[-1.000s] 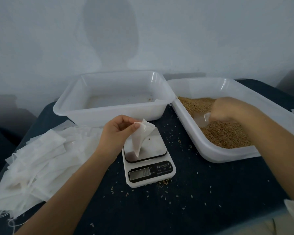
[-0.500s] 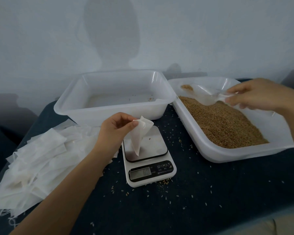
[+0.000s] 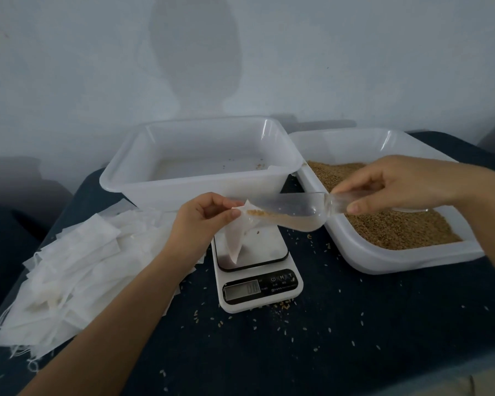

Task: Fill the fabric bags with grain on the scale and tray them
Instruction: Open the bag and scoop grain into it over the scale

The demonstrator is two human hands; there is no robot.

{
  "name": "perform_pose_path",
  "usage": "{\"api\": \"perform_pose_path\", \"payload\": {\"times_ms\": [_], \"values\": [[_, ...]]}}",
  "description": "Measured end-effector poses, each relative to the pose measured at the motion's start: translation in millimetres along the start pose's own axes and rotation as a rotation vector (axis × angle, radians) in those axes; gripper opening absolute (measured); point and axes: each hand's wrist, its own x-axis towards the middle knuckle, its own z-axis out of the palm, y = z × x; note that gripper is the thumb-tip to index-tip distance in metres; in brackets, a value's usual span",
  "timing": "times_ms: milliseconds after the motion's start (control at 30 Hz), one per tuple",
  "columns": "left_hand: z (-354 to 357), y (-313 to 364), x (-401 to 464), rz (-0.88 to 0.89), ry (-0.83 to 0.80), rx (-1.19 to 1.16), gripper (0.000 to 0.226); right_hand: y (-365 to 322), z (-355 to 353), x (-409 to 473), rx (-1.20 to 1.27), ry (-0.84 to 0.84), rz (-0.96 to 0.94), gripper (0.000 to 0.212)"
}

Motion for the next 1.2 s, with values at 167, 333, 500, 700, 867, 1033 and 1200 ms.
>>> {"api": "perform_pose_path", "payload": {"times_ms": [167, 333, 500, 700, 867, 1033, 1200], "values": [[0.1, -2.4, 0.6, -0.021, -0.053, -0.010, 0.010, -1.4, -7.3, -0.9, -0.032, -0.075, -0.007, 0.043], [-0.5, 0.3, 0.6, -0.051, -0.135, -0.052, 0.007, -5.5, -14.5, -1.7, -0.022, -0.096, 0.007, 0.039], [3.2, 0.5, -0.3, -0.079, -0.166, -0.069, 0.006, -21.9, -19.1, 2.1, -0.160, -0.114, 0.012, 0.036], [9.0, -0.7, 0.6, -0.087, -0.152, -0.065, 0.006, -49.8, -31.6, 8.7, -0.355, -0.129, 0.048, 0.027], [13.0, -0.6, 0.1, -0.100, -0.139, -0.078, 0.007, -77.1, -38.8, 15.0, -0.505, -0.133, 0.079, 0.020], [12.7, -2.2, 2.3, -0.089, -0.110, -0.089, 0.006, -96.0, -42.9, 25.9, -0.603, -0.130, 0.103, 0.015], [6.2, -5.2, 4.3, -0.085, -0.077, -0.122, 0.005, -106.5, -40.8, 35.6, -0.618, -0.121, 0.106, 0.011]]}}
